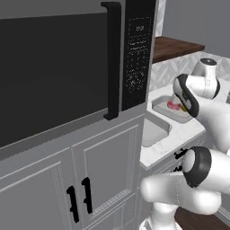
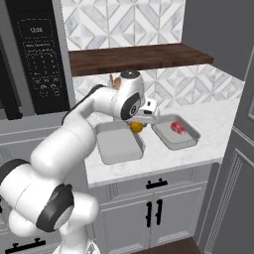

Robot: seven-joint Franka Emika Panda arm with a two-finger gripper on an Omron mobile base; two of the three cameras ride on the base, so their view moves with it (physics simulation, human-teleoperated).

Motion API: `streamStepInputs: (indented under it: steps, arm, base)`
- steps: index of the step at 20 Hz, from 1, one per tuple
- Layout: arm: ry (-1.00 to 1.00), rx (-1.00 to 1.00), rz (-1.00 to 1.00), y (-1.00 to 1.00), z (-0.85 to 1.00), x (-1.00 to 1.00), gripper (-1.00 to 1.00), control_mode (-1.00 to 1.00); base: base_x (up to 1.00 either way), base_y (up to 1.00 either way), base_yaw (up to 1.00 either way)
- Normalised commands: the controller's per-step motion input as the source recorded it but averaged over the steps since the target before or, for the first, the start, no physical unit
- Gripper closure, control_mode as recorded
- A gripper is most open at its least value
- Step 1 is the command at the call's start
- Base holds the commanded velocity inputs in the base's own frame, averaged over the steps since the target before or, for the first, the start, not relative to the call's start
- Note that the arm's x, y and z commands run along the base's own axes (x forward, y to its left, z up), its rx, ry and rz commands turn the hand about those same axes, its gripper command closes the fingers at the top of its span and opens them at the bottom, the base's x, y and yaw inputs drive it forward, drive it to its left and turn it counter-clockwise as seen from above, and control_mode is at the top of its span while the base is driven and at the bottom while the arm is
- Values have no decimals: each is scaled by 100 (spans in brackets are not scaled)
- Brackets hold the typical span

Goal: Place one lemon and one steak in each tupperware on the nearby counter, to pack two identical lunches.

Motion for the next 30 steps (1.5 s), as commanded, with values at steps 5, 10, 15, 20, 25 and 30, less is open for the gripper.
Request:
streamStepInputs:
  steps: [5,10,15,20,25,30]
  arm:
    - [-5,0,-1,-66,-48,43,100,-100]
    - [-30,0,-10,-24,-39,10,100,-100]
    - [-5,0,-15,-23,-37,38,100,-100]
    - [5,4,-5,-54,-2,41,100,-100]
    - [8,7,0,-53,0,39,100,-100]
    - [4,10,0,-32,-4,40,100,-100]
  base:
    - [0,0,0]
    - [0,0,0]
    - [0,0,0]
    - [0,0,0]
    - [0,0,0]
    - [0,0,0]
